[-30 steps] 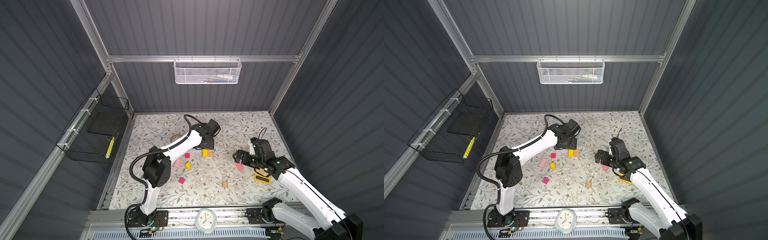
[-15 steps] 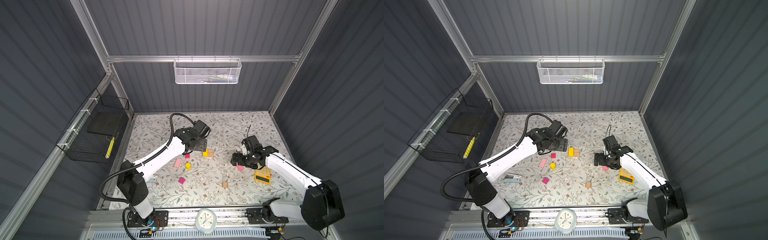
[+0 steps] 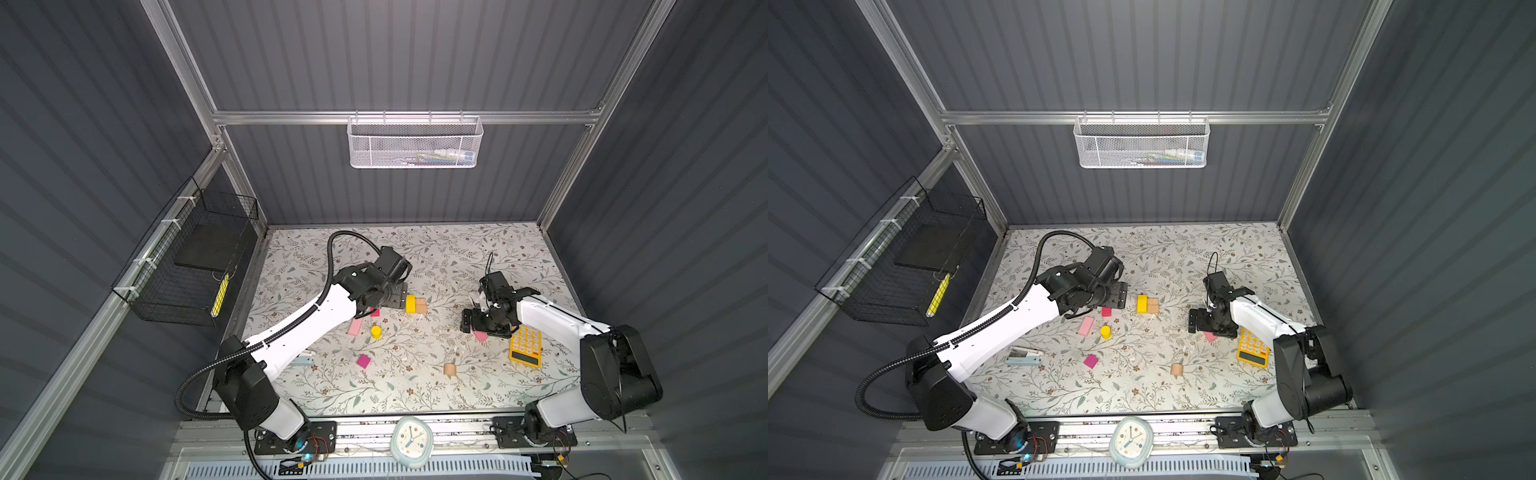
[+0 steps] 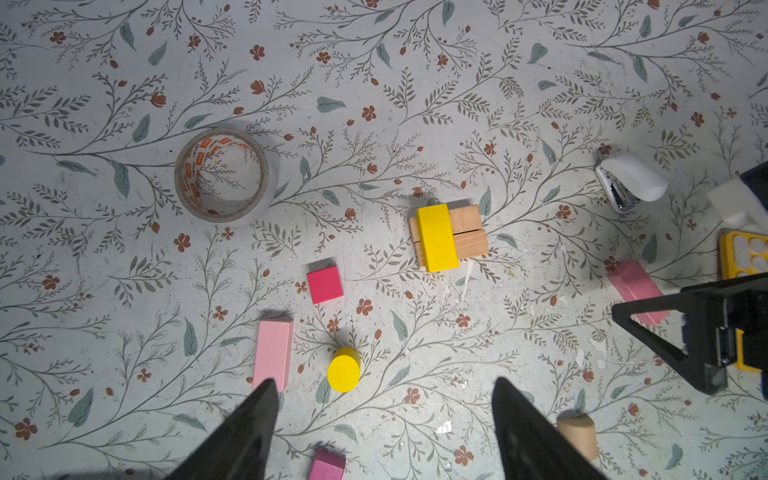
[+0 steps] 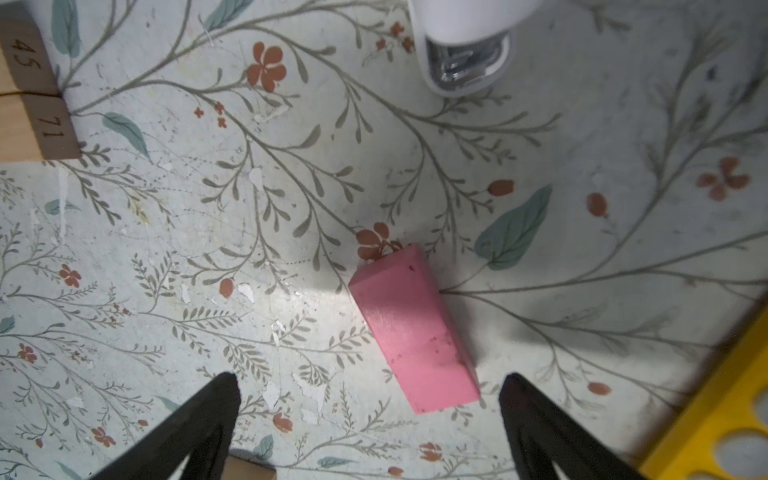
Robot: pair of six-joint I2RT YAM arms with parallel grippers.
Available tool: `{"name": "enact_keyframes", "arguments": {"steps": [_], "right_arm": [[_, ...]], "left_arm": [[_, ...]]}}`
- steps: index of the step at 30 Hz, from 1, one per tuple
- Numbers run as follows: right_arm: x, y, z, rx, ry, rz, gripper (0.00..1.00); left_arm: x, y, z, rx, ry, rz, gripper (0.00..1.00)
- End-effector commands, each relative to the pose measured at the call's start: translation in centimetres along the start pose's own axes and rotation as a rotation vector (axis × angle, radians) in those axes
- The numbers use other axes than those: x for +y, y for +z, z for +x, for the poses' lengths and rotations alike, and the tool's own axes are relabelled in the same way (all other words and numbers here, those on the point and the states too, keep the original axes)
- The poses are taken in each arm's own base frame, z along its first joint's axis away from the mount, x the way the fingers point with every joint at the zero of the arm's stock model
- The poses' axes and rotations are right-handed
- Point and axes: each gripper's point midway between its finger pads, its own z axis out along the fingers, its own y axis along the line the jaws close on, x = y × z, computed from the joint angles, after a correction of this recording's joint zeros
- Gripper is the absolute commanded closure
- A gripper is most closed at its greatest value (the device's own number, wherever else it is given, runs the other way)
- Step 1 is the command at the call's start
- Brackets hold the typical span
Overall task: Build the wood block tower
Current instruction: 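Raise the left gripper from the stack while the right gripper moves over the pink block, then close the right gripper on the pink rectangular block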
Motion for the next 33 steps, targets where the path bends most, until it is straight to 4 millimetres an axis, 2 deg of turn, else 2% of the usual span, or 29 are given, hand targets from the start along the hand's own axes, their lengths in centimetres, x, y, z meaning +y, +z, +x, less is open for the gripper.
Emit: {"name": "enact_keyframes", "arguments": {"steps": [1, 9, 21, 33], "right_arm": [[0.8, 0.5, -0.6, -0.006, 0.011, -0.043, 0.01], [0.3, 1.4, -0.4, 0.012, 0.048, -0.015, 0.05], [1.0, 2.2, 1.0, 0.043, 0.050, 0.034, 0.19], [0.5, 2.3, 0.9, 0.041, 0.048, 0.112, 0.33]], "left_arm": [[0.9, -0.1, 0.8, 0.005, 0.014, -0.021, 0.19], [1.1, 0.2, 1.2, 0.020, 0.019, -0.036, 0.19], [1.2, 0.7, 1.3, 0.023, 0.014, -0.047, 0.20], [1.2, 0.8, 1.4, 0.020, 0.011, -0.041, 0.20]]}}
